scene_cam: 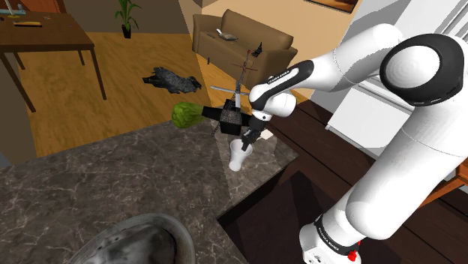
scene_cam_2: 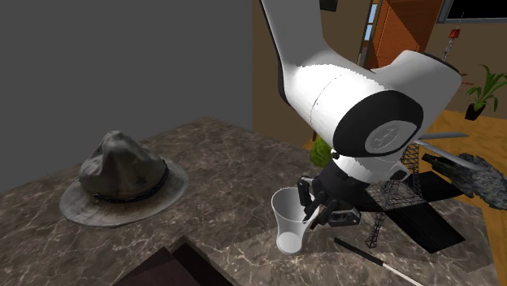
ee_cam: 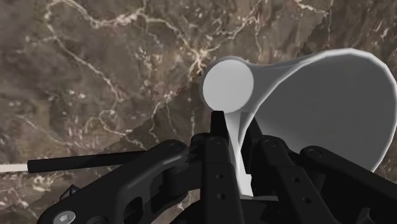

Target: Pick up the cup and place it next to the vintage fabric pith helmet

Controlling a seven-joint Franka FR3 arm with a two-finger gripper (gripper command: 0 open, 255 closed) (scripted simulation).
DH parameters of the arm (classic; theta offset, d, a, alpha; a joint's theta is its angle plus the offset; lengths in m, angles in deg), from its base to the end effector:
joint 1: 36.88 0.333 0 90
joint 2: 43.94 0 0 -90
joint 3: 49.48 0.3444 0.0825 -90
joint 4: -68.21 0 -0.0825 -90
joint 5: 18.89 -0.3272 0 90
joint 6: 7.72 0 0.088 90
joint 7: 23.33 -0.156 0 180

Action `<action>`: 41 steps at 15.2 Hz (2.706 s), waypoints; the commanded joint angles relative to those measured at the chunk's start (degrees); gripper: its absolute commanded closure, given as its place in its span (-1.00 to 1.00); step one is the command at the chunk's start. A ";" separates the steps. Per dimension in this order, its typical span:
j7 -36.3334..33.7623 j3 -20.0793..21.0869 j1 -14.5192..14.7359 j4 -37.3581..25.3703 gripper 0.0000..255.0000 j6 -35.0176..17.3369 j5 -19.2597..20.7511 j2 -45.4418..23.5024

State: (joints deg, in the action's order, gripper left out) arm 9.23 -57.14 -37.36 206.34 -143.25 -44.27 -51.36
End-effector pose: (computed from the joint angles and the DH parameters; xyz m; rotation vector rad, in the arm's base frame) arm 0.4410 -0.0435 0.2745 -2.8325 -0.1146 0.0930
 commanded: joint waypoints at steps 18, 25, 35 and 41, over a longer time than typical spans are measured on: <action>-7.20 -0.84 -0.30 -3.13 1.00 12.87 6.48 11.01; -9.30 -0.86 -0.52 -5.48 1.00 17.99 8.02 14.12; -11.85 -0.84 -0.76 -9.91 1.00 25.36 9.54 17.46; -13.20 -0.83 -0.85 -13.14 1.00 29.79 10.15 18.84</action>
State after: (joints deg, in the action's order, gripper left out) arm -3.76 -57.94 -38.15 193.70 -114.31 -34.25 -32.88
